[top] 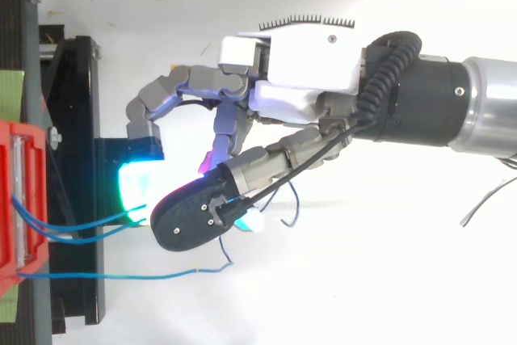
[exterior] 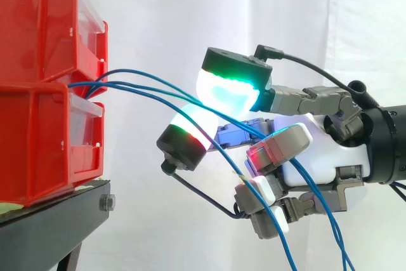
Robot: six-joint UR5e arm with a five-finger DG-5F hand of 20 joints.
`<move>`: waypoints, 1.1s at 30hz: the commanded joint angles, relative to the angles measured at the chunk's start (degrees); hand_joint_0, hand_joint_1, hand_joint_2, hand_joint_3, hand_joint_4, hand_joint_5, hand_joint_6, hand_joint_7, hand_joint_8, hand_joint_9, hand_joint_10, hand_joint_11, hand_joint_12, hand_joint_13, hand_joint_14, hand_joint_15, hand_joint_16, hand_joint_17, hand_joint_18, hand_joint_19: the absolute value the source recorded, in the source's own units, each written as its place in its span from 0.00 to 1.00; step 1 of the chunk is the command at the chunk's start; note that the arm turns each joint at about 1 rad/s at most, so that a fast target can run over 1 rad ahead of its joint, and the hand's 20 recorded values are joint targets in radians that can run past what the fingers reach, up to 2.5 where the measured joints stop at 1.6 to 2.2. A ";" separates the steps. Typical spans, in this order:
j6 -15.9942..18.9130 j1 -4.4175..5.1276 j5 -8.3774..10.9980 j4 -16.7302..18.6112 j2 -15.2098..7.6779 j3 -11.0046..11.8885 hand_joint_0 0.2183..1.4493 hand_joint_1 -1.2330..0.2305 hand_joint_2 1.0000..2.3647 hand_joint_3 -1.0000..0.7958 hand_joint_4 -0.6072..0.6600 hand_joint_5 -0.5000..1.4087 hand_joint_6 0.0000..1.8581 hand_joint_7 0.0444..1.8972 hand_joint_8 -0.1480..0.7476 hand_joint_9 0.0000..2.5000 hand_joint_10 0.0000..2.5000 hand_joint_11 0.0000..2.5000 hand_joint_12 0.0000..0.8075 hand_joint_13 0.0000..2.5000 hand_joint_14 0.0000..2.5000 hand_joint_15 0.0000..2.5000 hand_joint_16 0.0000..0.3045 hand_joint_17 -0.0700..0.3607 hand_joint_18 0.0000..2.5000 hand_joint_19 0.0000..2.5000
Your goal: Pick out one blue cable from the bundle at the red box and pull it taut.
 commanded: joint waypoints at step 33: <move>-0.02 0.00 -0.08 0.30 0.01 0.01 0.24 0.43 0.13 0.50 0.43 0.23 0.49 0.60 0.59 0.58 0.01 0.31 0.52 0.46 0.01 0.18 0.23 0.52 0.47 0.21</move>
